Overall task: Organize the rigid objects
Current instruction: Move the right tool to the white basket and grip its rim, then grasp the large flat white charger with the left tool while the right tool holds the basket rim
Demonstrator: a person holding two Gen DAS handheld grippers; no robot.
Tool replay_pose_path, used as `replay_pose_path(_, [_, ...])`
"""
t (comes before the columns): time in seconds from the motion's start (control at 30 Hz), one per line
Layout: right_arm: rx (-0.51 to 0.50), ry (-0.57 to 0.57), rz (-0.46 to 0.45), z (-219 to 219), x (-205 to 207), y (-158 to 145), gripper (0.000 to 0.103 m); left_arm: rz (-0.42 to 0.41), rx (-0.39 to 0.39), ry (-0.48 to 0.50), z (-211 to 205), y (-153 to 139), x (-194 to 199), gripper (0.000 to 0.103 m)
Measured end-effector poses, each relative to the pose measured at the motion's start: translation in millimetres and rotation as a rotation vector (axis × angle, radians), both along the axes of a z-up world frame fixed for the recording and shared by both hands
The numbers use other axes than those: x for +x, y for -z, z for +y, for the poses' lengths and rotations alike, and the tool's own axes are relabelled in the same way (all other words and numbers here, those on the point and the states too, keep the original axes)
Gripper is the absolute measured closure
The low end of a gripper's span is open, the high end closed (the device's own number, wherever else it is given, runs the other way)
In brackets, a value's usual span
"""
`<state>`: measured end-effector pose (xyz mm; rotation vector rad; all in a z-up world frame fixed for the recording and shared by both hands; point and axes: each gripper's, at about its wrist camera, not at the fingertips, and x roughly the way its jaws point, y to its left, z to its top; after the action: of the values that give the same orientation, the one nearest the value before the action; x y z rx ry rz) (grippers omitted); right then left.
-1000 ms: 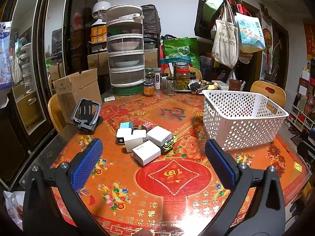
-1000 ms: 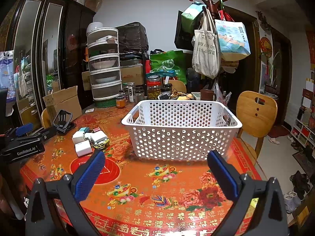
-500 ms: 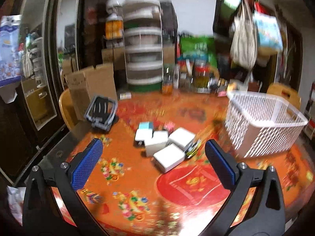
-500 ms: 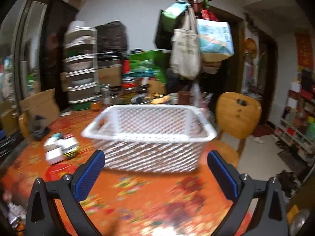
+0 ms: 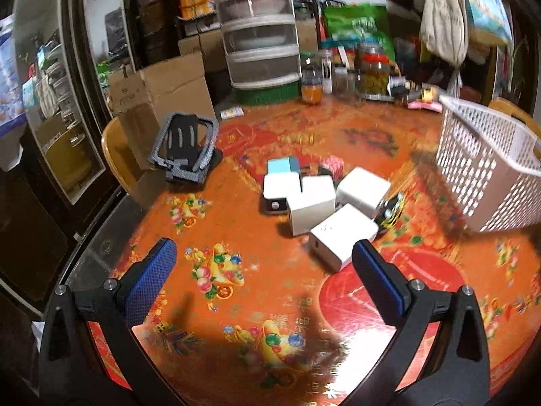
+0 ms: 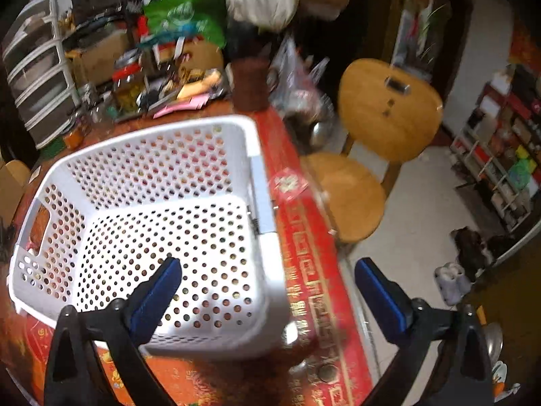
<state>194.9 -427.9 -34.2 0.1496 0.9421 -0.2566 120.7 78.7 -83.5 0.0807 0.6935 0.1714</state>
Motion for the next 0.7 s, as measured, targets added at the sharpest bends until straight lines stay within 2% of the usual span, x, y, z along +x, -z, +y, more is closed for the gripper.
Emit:
replay_pose_path(0.1, [0.005, 0.003, 0.048, -3, 13, 12, 0.033, 0.050, -0.002, 0.016, -1, 12, 14, 0.001])
replay_pose_path(0.2, [0.077, -0.021, 0.058, -4, 20, 23, 0.039, 0.085, -0.012, 0.023, -3, 21, 24, 0.001])
replay_pose_path(0.27, [0.113, -0.028, 0.064, -6, 25, 30, 0.048, 0.103, -0.012, 0.023, -4, 27, 31, 0.001])
replay_pose_path(0.33, [0.132, -0.026, 0.064, -4, 31, 37, 0.070, 0.117, -0.009, 0.016, -6, 31, 36, 0.001])
replay_pose_path(0.37, [0.132, -0.025, 0.063, -3, 32, 40, 0.075, 0.124, -0.011, 0.012, -6, 34, 40, 0.001])
replay_pose_path(0.53, [0.151, -0.028, 0.035, -1, 32, 42, 0.080, 0.175, -0.042, 0.031, -13, 47, 57, 0.001])
replay_pose_path(0.7, [0.128, -0.024, 0.028, 0, 31, 40, 0.083, 0.224, -0.051, 0.067, -28, 60, 77, 0.001])
